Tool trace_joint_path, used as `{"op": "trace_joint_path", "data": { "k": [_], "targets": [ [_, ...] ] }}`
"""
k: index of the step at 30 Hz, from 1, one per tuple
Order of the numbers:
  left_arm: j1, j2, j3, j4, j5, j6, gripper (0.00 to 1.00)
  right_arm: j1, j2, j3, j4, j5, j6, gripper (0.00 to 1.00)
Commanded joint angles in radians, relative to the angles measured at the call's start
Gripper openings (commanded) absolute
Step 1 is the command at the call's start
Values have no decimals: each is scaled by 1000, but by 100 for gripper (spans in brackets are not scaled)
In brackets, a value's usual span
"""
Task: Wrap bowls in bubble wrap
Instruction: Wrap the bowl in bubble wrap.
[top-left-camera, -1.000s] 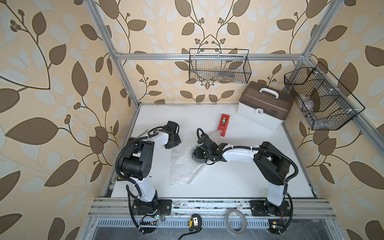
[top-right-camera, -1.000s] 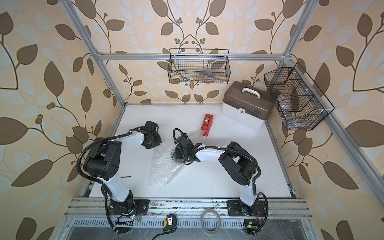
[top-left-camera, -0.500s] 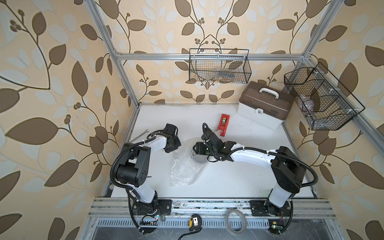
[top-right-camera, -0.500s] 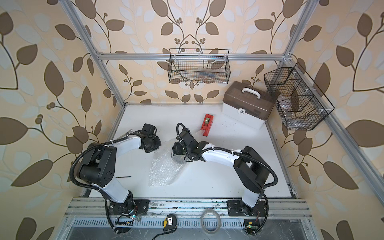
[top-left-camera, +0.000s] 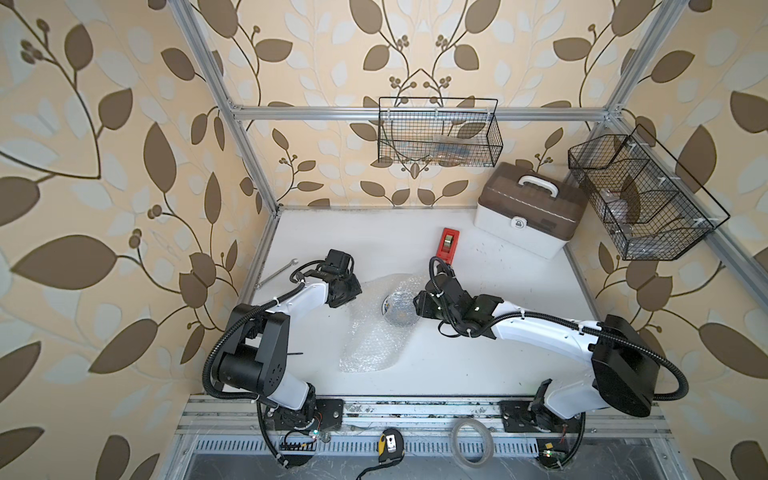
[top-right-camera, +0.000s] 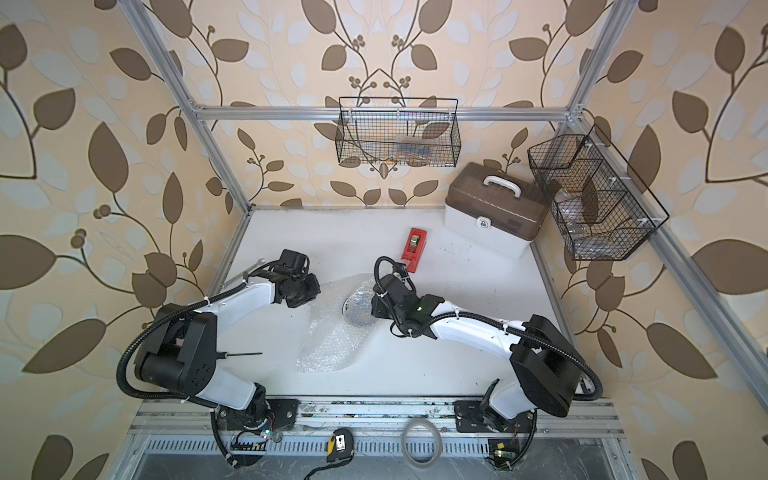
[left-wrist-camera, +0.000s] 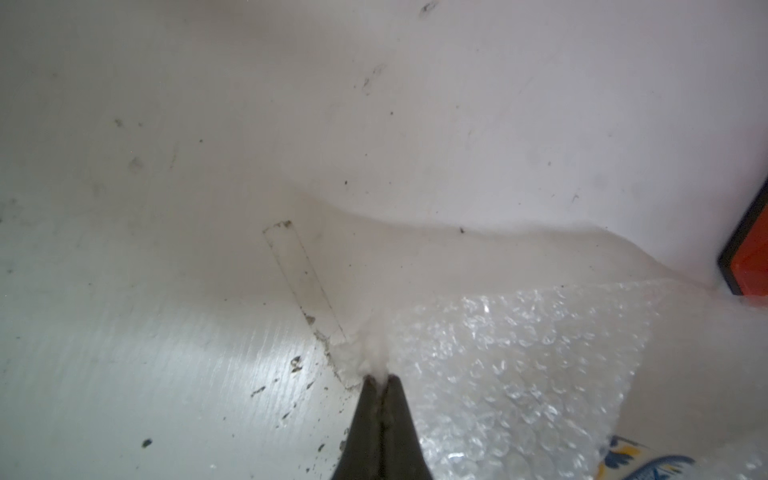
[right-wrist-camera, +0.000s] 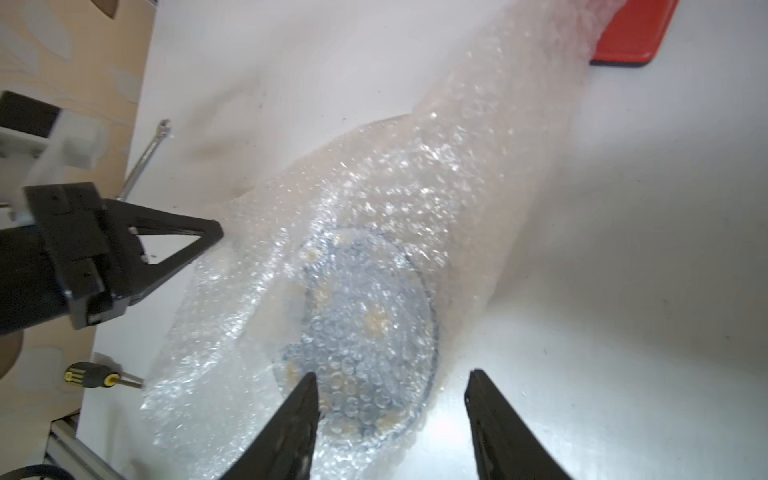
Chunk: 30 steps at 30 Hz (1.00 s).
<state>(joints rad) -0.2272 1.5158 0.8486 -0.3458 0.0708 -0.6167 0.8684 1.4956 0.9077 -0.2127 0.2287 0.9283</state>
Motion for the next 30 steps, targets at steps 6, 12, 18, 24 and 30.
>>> {"op": "trace_joint_path", "data": {
  "k": [6, 12, 18, 24, 30],
  "targets": [
    [-27, -53, -6, -31, -9, -21, 0, -2, 79, -29, 39, -50, 66, 57],
    [-36, -58, -13, -26, -7, -25, 0, -2, 151, -12, 70, -93, 67, 54],
    [-52, -114, -28, -26, 1, -31, 0, 14, 231, 25, 55, -99, 69, 46],
    [-82, -193, -54, -28, 8, -47, 0, 12, 271, 34, 79, -93, 75, 38],
    [-135, -274, -71, -24, 40, -59, 0, 3, 298, 60, 66, -81, 70, 30]
  ]
}}
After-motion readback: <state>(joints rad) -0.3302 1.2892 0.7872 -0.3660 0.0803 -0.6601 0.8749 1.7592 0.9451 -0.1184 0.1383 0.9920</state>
